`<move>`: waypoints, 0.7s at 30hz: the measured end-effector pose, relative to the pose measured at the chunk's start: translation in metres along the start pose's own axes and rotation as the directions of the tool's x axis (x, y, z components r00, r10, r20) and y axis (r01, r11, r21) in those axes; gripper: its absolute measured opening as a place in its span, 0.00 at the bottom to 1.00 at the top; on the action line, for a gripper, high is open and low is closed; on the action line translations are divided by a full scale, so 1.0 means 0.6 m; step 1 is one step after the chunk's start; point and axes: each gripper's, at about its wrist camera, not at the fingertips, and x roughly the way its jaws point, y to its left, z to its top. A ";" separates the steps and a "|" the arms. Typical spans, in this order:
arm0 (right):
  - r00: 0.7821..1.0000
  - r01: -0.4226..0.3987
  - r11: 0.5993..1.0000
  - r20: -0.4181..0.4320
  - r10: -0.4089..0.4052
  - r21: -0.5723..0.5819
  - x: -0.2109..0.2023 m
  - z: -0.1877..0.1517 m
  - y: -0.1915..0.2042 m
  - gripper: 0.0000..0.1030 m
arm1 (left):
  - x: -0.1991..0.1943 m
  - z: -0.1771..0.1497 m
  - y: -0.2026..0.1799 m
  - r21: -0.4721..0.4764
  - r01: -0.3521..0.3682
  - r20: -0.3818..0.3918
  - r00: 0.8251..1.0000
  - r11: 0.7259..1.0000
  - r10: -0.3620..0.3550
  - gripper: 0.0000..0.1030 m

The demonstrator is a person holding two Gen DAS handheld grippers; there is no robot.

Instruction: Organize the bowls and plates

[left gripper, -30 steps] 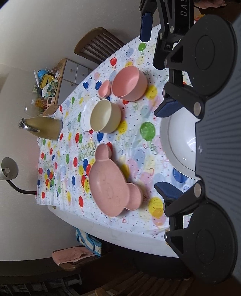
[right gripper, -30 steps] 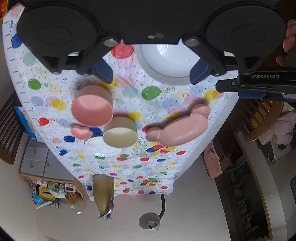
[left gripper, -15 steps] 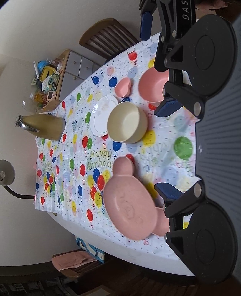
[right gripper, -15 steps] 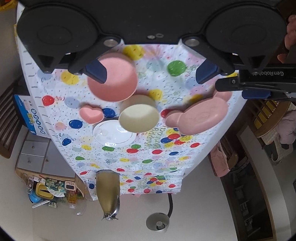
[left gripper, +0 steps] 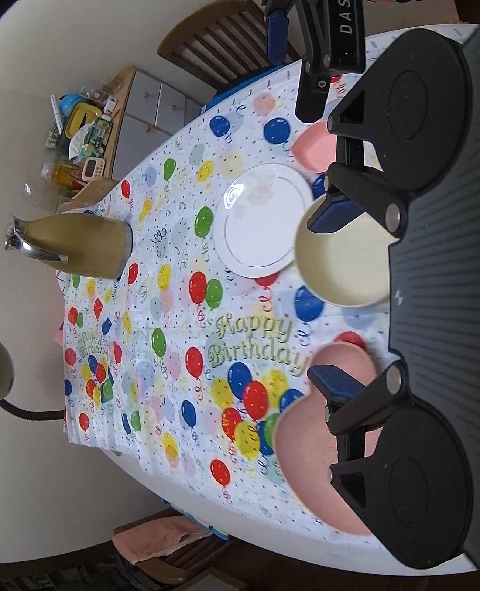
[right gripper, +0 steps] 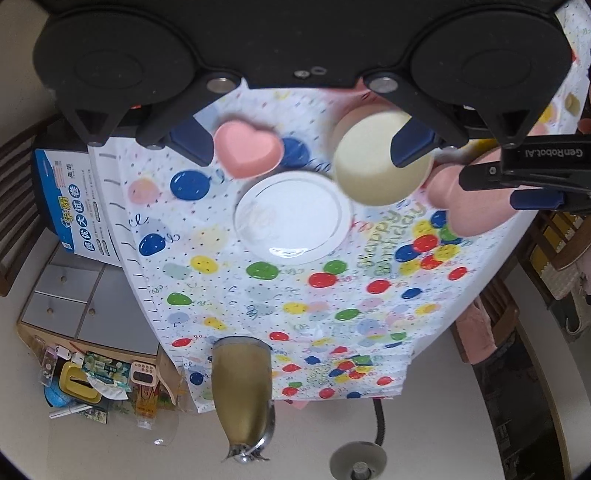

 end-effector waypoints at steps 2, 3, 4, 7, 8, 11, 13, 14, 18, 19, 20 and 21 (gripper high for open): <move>1.000 0.009 1.000 -0.014 -0.009 0.000 0.029 0.020 -0.020 0.98 | 0.029 0.023 -0.001 -0.005 -0.015 -0.023 1.000 1.000 0.015 0.76; 1.000 0.010 1.000 -0.020 -0.010 0.002 0.042 0.030 -0.029 0.98 | 0.042 0.032 -0.001 -0.004 -0.028 -0.035 0.999 1.000 0.028 0.76; 0.999 0.013 1.000 -0.029 -0.012 0.005 0.057 0.041 -0.038 0.97 | 0.057 0.040 -0.002 -0.002 -0.040 -0.047 0.998 0.999 0.040 0.76; 0.999 0.011 1.000 -0.047 -0.010 0.012 0.095 0.069 -0.060 0.96 | 0.100 0.060 -0.002 0.010 -0.076 -0.082 0.994 0.997 0.077 0.76; 0.998 0.010 1.000 -0.055 -0.010 0.010 0.107 0.078 -0.066 0.96 | 0.117 0.069 -0.001 0.016 -0.087 -0.097 0.991 0.996 0.088 0.76; 0.996 0.004 1.000 -0.090 -0.004 0.005 0.145 0.097 -0.082 0.93 | 0.156 0.084 0.003 -0.002 -0.109 -0.132 0.985 0.994 0.108 0.76; 0.993 0.002 1.000 -0.115 -0.001 0.006 0.169 0.107 -0.092 0.91 | 0.177 0.093 0.003 -0.013 -0.096 -0.156 0.983 0.995 0.093 0.76; 0.992 0.002 1.000 -0.127 -0.001 0.010 0.181 0.111 -0.098 0.88 | 0.189 0.097 0.003 -0.019 -0.083 -0.171 0.982 0.996 0.079 0.76; 0.983 -0.003 0.999 -0.183 0.009 0.035 0.230 0.123 -0.121 0.79 | 0.232 0.106 0.007 -0.083 -0.047 -0.227 0.973 0.995 0.027 0.76; 0.981 -0.003 0.999 -0.196 0.013 0.047 0.241 0.124 -0.126 0.74 | 0.240 0.105 0.008 -0.098 -0.038 -0.238 0.971 0.994 0.013 0.76; 0.978 -0.007 0.998 -0.210 0.019 0.061 0.252 0.124 -0.131 0.71 | 0.249 0.104 0.006 -0.105 -0.033 -0.249 0.968 0.994 0.005 0.76; 0.974 -0.015 0.997 -0.223 0.031 0.074 0.261 0.123 -0.136 0.71 | 0.256 0.103 0.004 -0.107 -0.032 -0.258 0.966 0.994 0.004 0.76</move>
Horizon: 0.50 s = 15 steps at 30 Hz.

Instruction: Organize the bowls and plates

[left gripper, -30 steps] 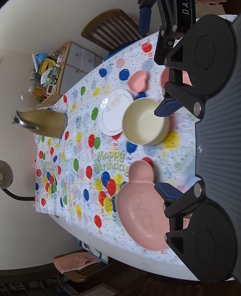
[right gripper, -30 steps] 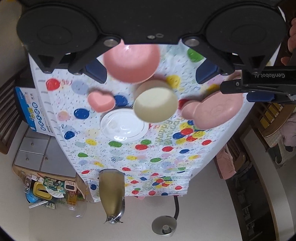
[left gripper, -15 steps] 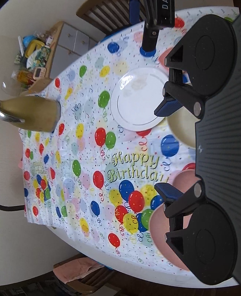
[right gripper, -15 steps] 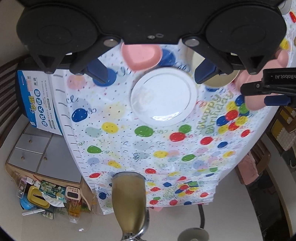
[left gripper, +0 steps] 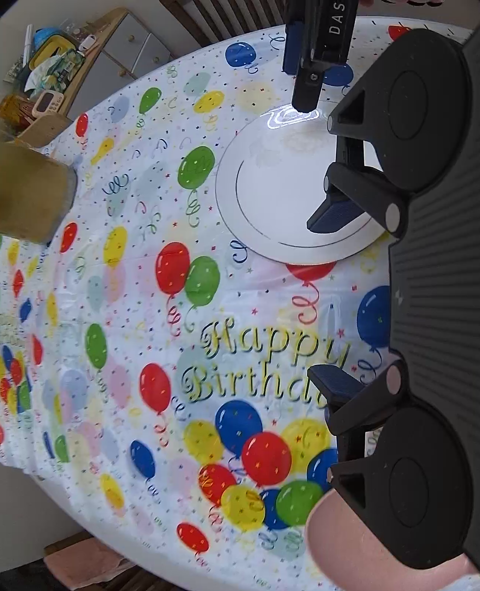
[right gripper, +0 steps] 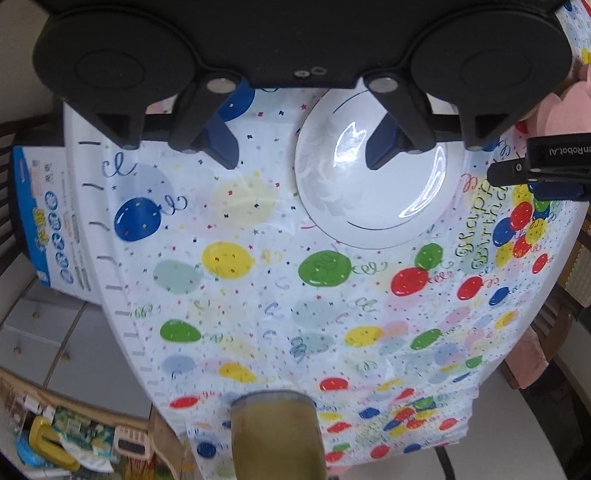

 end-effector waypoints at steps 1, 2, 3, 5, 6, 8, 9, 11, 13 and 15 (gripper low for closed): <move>1.000 -0.011 1.000 -0.014 0.011 0.013 0.009 0.001 -0.005 0.67 | 0.006 0.001 -0.001 -0.003 0.004 -0.006 1.000 1.000 -0.004 0.75; 0.999 -0.020 0.999 -0.026 0.021 0.025 0.017 0.001 -0.009 0.60 | 0.012 0.003 -0.003 -0.007 0.013 -0.015 1.000 1.000 -0.013 0.75; 0.999 -0.033 0.999 -0.037 0.034 0.034 0.023 0.001 -0.013 0.57 | 0.017 0.004 -0.003 -0.013 0.018 -0.019 1.000 1.000 -0.018 0.74; 0.997 -0.051 0.998 -0.052 0.054 0.048 0.031 0.003 -0.017 0.51 | 0.023 0.007 -0.005 -0.024 0.037 -0.023 0.999 0.999 -0.038 0.70; 0.997 -0.058 0.997 -0.055 0.061 0.049 0.033 0.003 -0.019 0.50 | 0.027 0.009 -0.006 -0.029 0.049 -0.031 0.998 0.998 -0.050 0.63; 0.995 -0.070 0.996 -0.064 0.074 0.051 0.038 0.005 -0.021 0.47 | 0.032 0.010 -0.007 -0.040 0.067 -0.043 0.997 0.997 -0.069 0.54; 0.994 -0.078 0.995 -0.070 0.082 0.055 0.040 0.005 -0.023 0.42 | 0.036 0.011 -0.008 -0.046 0.077 -0.050 0.996 0.996 -0.079 0.50; 0.992 -0.094 0.993 -0.081 0.099 0.069 0.045 0.005 -0.027 0.36 | 0.042 0.011 -0.008 -0.061 0.096 -0.057 0.993 0.993 -0.100 0.43; 0.990 -0.107 0.991 -0.086 0.114 0.084 0.049 0.004 -0.031 0.33 | 0.049 0.011 -0.006 -0.074 0.110 -0.065 0.991 0.991 -0.115 0.35; 0.989 -0.112 0.991 -0.090 0.119 0.080 0.052 0.001 -0.031 0.33 | 0.051 0.011 -0.005 -0.077 0.119 -0.061 0.990 0.990 -0.124 0.34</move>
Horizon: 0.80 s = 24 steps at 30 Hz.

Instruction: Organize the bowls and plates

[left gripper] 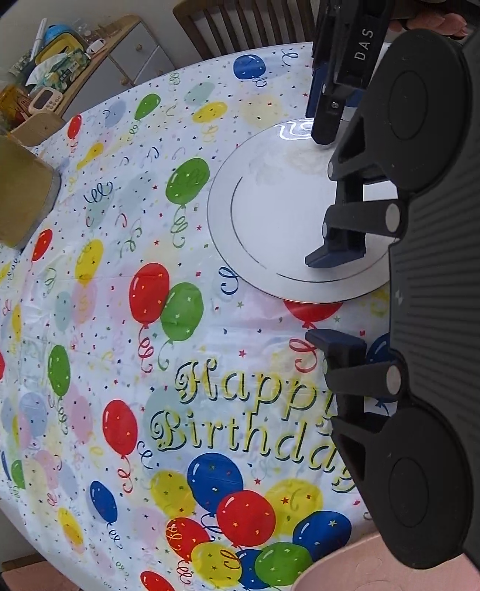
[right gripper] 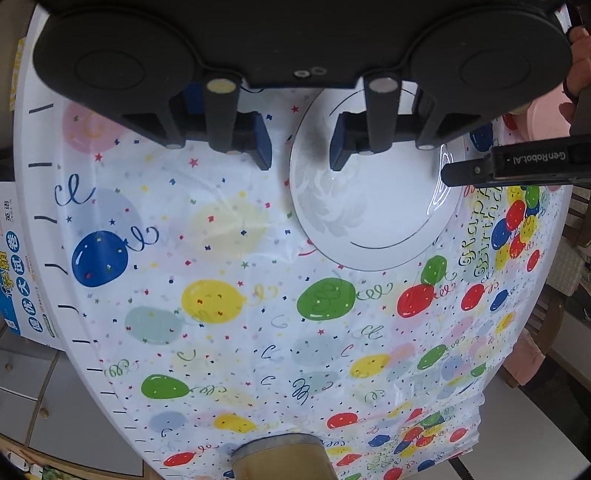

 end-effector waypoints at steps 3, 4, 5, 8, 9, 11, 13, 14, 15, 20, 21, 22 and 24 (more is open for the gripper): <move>1.000 -0.009 1.000 -0.001 0.009 -0.005 0.002 -0.002 -0.002 0.31 | 0.000 0.001 0.006 -0.020 0.032 -0.005 0.999 0.999 -0.032 0.26; 1.000 -0.016 1.000 -0.001 0.016 -0.003 0.003 -0.002 -0.003 0.27 | -0.001 -0.001 0.008 -0.026 0.047 -0.006 0.999 0.999 -0.047 0.23; 1.000 -0.022 1.000 -0.001 0.022 0.003 0.003 -0.002 -0.005 0.24 | 0.000 -0.002 0.007 -0.022 0.060 -0.009 0.998 0.998 -0.060 0.22; 0.999 -0.048 0.999 -0.005 0.048 0.024 0.004 -0.005 -0.010 0.17 | 0.000 -0.005 0.003 -0.006 0.051 -0.004 0.999 0.999 -0.051 0.21; 0.999 -0.046 0.999 0.000 0.046 0.022 0.004 -0.006 -0.009 0.17 | 0.000 -0.005 0.004 -0.011 0.053 -0.002 0.999 0.999 -0.053 0.21; 0.999 -0.039 0.999 0.004 0.039 0.021 0.004 -0.006 -0.008 0.12 | -0.001 -0.005 0.006 -0.014 0.051 0.002 0.999 0.999 -0.051 0.20; 0.999 -0.041 0.999 0.009 0.041 0.026 0.003 -0.007 -0.009 0.11 | -0.003 -0.004 0.005 -0.007 0.044 0.008 0.999 0.999 -0.044 0.20; 0.999 -0.047 0.998 0.012 0.047 0.032 0.002 -0.007 -0.011 0.11 | -0.006 -0.004 0.006 -0.007 0.041 0.012 0.999 0.999 -0.041 0.20; 0.999 -0.051 0.998 0.015 0.050 0.032 0.001 -0.008 -0.010 0.10 | -0.010 -0.003 0.007 -0.009 0.041 0.019 0.999 0.999 -0.040 0.20; 0.997 -0.059 0.998 0.051 0.058 0.009 -0.016 -0.002 0.002 0.09 | -0.040 0.006 0.006 -0.004 0.046 0.052 0.998 0.999 -0.046 0.20; 0.997 -0.061 0.998 0.055 0.060 0.009 -0.020 0.000 0.004 0.09 | -0.048 0.008 0.005 -0.002 0.046 0.062 0.997 0.999 -0.046 0.20; 0.996 -0.062 0.998 0.060 0.061 0.009 -0.025 0.002 0.006 0.09 | -0.056 0.009 0.004 -0.001 0.049 0.069 0.996 0.999 -0.049 0.20; 0.995 -0.067 0.998 0.073 0.066 0.008 -0.037 0.006 0.011 0.09 | -0.075 0.009 0.002 0.005 0.052 0.081 0.995 0.999 -0.052 0.20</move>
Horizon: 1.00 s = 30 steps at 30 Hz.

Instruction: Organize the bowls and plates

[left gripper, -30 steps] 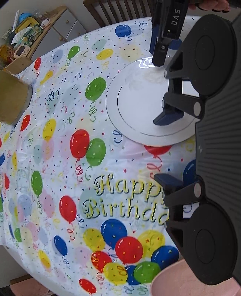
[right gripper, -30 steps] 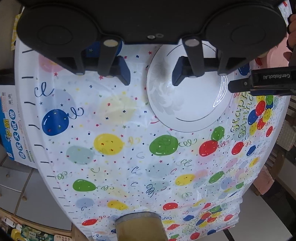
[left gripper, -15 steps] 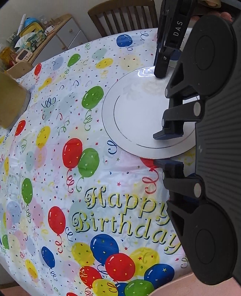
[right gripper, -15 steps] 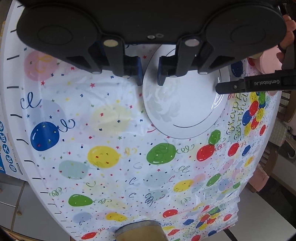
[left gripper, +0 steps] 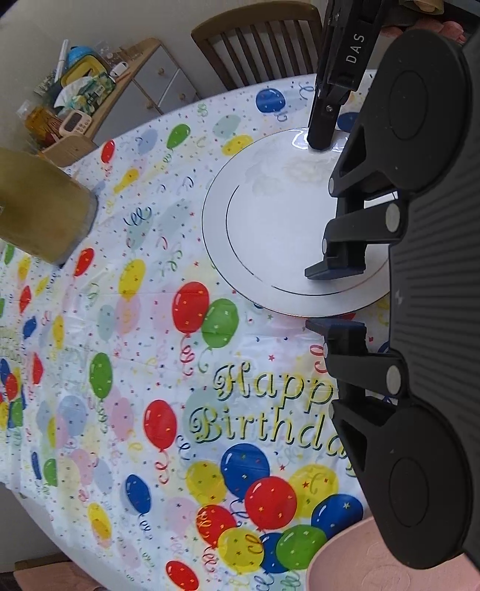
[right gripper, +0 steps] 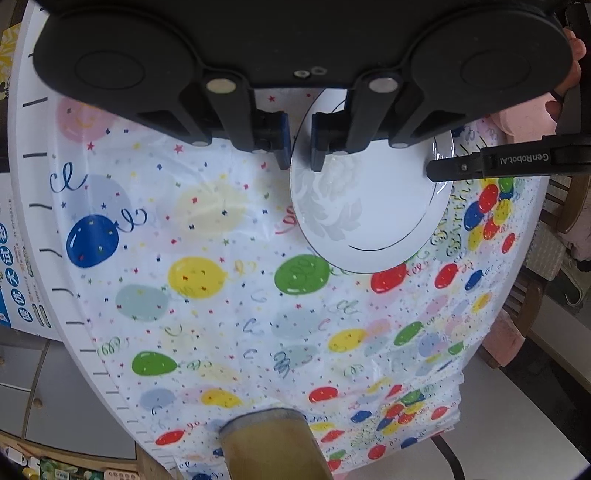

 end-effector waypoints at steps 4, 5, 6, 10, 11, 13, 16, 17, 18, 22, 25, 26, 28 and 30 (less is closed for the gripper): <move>1.000 -0.005 1.000 0.027 0.005 0.004 -0.030 0.004 0.014 0.09 | -0.038 -0.007 -0.004 0.014 -0.002 0.010 1.000 1.000 0.002 0.20; 0.999 -0.005 1.000 0.031 0.005 0.001 -0.038 0.003 0.019 0.09 | -0.048 -0.010 -0.003 0.014 -0.002 0.015 1.000 1.000 0.002 0.20; 0.999 -0.003 1.000 0.035 0.003 -0.001 -0.046 0.002 0.025 0.09 | -0.058 -0.014 -0.001 0.013 0.001 0.017 1.000 1.000 -0.001 0.20; 0.999 -0.004 1.000 0.048 0.004 -0.013 -0.082 -0.013 0.051 0.09 | -0.101 -0.038 0.003 0.026 0.009 0.023 1.000 1.000 -0.010 0.20; 0.999 -0.003 1.000 0.051 0.004 -0.015 -0.092 -0.019 0.058 0.09 | -0.113 -0.046 0.004 0.026 0.012 0.022 1.000 1.000 -0.012 0.20; 0.998 -0.005 1.000 0.055 0.006 -0.017 -0.109 -0.032 0.070 0.09 | -0.133 -0.063 0.007 0.026 0.010 0.015 1.000 1.000 -0.010 0.20; 0.998 -0.007 1.000 0.061 0.008 -0.019 -0.133 -0.053 0.088 0.09 | -0.165 -0.091 0.012 0.039 0.004 0.012 1.000 0.999 -0.005 0.20; 0.998 -0.008 1.000 0.061 0.009 -0.019 -0.141 -0.061 0.094 0.09 | -0.175 -0.102 0.015 0.042 0.005 0.009 1.000 0.999 -0.005 0.20; 0.998 -0.008 1.000 0.062 0.009 -0.020 -0.148 -0.070 0.101 0.09 | -0.184 -0.112 0.019 0.043 0.006 0.008 1.000 0.999 -0.006 0.20; 0.998 -0.009 1.000 0.056 0.010 -0.020 -0.170 -0.108 0.126 0.09 | -0.216 -0.155 0.033 0.047 0.012 -0.003 1.000 0.999 -0.012 0.20; 0.998 -0.007 1.000 0.056 0.008 -0.018 -0.185 -0.139 0.145 0.09 | -0.238 -0.187 0.044 0.052 0.018 -0.012 1.000 0.998 -0.017 0.20; 0.998 -0.004 1.000 0.057 0.005 -0.017 -0.190 -0.149 0.152 0.09 | -0.245 -0.199 0.049 0.054 0.019 -0.015 1.000 0.998 -0.018 0.20; 0.998 -0.001 1.000 0.057 0.001 -0.012 -0.199 -0.170 0.165 0.09 | -0.259 -0.222 0.060 0.062 0.025 -0.020 1.000 0.998 -0.024 0.20; 0.998 0.002 1.000 0.057 -0.001 -0.010 -0.208 -0.192 0.178 0.09 | -0.272 -0.245 0.073 0.061 0.030 -0.026 0.999 0.998 -0.029 0.20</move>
